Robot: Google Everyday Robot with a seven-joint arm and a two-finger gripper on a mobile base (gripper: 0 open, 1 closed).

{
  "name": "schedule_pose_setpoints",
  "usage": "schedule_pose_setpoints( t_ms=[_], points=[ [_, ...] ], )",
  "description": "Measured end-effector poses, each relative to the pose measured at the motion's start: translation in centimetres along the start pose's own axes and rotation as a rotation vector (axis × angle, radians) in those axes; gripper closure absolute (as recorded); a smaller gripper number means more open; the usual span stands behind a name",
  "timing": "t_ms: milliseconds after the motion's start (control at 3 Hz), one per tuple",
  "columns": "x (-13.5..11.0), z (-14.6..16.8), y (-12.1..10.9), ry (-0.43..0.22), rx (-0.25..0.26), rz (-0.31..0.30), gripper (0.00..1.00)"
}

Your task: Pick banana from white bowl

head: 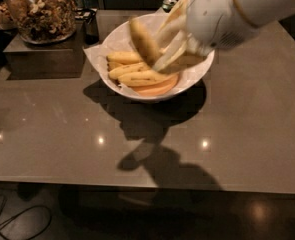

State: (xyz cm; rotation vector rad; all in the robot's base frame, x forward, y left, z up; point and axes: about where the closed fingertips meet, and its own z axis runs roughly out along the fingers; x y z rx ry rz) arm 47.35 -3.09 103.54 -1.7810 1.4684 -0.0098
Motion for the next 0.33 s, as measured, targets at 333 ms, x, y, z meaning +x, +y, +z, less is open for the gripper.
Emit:
schedule_pose_setpoints(
  t_ms=[333],
  points=[
    [1.51,0.78,2.35,0.027,-0.021,0.037,1.00]
  ],
)
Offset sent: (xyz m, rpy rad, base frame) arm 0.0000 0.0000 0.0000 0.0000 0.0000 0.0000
